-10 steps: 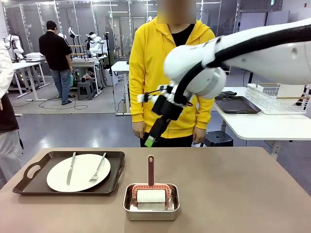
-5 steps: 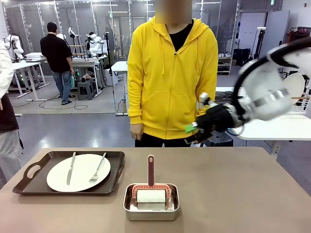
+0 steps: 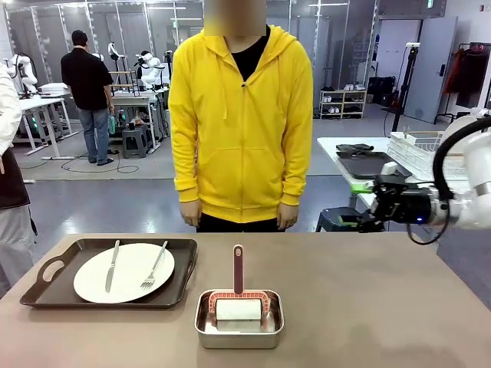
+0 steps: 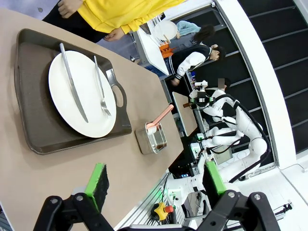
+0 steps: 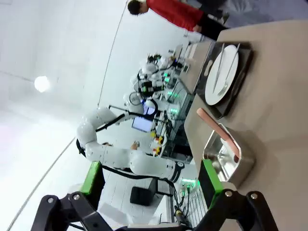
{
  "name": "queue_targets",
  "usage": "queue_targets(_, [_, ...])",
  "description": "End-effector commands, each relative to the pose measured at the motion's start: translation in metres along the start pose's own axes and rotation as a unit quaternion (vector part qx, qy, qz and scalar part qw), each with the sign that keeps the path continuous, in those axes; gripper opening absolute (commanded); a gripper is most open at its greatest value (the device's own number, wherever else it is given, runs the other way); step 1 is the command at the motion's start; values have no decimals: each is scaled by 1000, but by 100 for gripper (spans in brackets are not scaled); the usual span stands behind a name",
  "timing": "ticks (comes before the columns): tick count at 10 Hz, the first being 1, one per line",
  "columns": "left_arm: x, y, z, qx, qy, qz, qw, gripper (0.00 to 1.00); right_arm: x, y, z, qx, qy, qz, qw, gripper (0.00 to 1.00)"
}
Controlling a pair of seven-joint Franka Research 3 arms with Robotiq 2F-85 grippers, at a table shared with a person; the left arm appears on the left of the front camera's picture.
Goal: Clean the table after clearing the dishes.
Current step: When the right (or left) Handle tray is removed, use the right hand (or left hand) to clean the right (or left) side of the table with the Lint Roller.
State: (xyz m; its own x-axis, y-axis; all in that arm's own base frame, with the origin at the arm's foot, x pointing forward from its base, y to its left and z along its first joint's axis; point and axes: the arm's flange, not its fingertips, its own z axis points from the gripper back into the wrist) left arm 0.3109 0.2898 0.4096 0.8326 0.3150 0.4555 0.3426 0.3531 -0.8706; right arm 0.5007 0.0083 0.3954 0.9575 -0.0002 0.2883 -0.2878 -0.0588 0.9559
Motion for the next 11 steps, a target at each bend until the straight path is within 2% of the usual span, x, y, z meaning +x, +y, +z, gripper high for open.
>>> queue_targets(1, [-1, -1, 2, 1, -2, -3, 1000, 100, -11, 21, 57, -26, -29, 2, 999, 100])
queue_targets(4, [-1, -1, 2, 1, -2, -3, 1000, 100, -22, 27, 153, -54, -72, -4, 996, 100])
queue_targets(5, [-1, -1, 2, 1, -2, -3, 1000, 100, -30, 30, 196, -85, -91, -9, 992, 100])
queue_targets(7, [-1, -1, 2, 1, -2, -3, 1000, 100, -45, 34, 255, -89, -117, 4, 989, 100])
queue_targets(9, [-1, -1, 2, 1, -2, -3, 1000, 100, -64, 37, 296, -93, -148, 8, 985, 100])
queue_targets(11, [-1, -1, 2, 1, -2, -3, 1000, 100, -74, 46, 312, -106, -177, 15, 978, 100])
